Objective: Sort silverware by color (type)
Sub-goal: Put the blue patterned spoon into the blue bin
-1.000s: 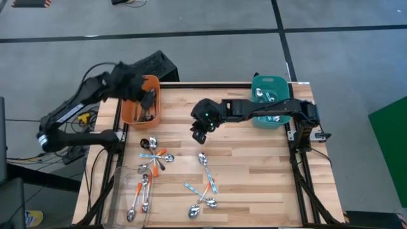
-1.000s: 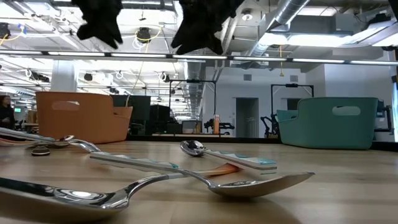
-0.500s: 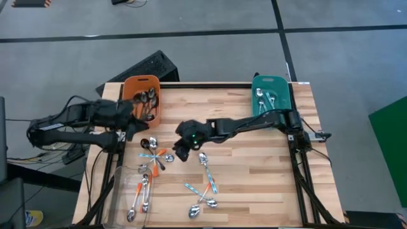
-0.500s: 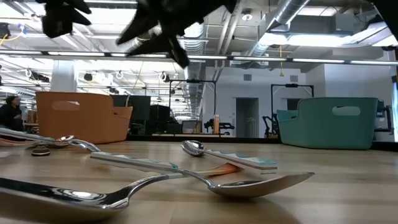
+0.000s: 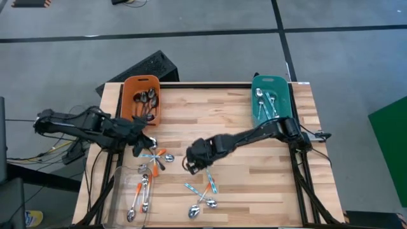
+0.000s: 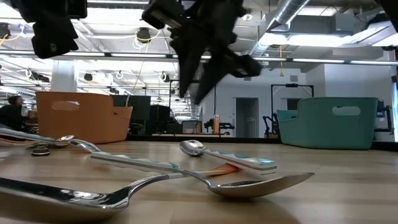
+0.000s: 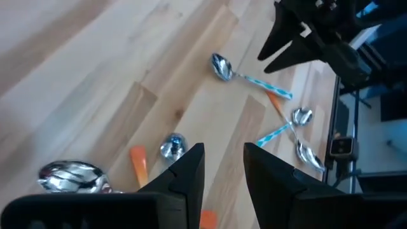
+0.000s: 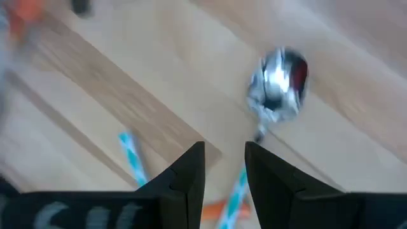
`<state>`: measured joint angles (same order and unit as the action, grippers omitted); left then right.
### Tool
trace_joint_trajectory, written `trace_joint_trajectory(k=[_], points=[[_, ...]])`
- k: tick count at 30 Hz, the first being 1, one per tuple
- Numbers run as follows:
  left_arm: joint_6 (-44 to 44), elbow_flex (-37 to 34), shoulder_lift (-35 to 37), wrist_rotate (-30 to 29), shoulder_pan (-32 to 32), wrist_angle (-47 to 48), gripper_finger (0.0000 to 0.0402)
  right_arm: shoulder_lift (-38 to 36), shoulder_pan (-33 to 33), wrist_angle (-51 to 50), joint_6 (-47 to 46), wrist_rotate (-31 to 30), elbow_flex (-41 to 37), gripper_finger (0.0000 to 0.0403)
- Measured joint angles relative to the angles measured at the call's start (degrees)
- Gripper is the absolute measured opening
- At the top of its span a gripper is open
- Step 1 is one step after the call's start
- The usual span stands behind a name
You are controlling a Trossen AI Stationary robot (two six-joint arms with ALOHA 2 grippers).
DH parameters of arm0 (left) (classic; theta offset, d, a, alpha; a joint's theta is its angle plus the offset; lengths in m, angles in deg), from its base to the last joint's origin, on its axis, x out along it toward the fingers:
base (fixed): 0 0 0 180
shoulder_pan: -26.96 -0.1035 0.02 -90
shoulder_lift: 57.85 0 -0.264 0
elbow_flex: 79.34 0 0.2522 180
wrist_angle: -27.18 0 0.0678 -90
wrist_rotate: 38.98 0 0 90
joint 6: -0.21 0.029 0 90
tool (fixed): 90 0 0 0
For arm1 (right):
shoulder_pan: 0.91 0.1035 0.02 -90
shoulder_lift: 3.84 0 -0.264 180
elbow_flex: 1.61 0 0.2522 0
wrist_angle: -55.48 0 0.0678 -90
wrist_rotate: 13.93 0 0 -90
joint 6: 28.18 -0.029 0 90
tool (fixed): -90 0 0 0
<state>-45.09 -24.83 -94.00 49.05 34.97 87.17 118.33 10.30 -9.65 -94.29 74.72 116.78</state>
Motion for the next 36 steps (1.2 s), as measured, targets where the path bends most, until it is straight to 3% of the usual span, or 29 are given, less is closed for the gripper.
trace_joint_trajectory(k=[8, 19, 23, 26, 33, 36], points=[[1.46, -0.89, -2.18, -2.92, 5.61, -5.23, 0.0096, 1.14, 4.4, -0.99, -11.53, -5.75, -2.93, 0.0134], [-1.64, -0.86, -2.45, -7.77, 12.68, -6.26, 0.0096, 7.64, 6.54, 1.29, -13.57, -5.84, -2.59, 0.0134], [-3.15, -0.86, -2.45, -10.14, 14.9, -5.96, 0.0096, 8.71, 6.66, 2.07, -10.83, -3.1, -2.53, 0.0132], [-3.74, -0.86, -2.49, -12.24, 16.14, -5.51, 0.0096, 9.35, 6.35, 1.52, -9.94, -1.37, -2.43, 0.0114], [-3.78, -0.86, -2.47, -15.58, 16.81, -5.43, 0.0096, 8.03, 5.09, 0.35, -5.84, 1.4, -2.68, 0.0025], [-3.46, -0.86, -2.49, -16.51, 16.81, -5.28, 0.0096, 6.56, 4.4, -0.44, -3.54, 1.53, -2.91, 0.0024]])
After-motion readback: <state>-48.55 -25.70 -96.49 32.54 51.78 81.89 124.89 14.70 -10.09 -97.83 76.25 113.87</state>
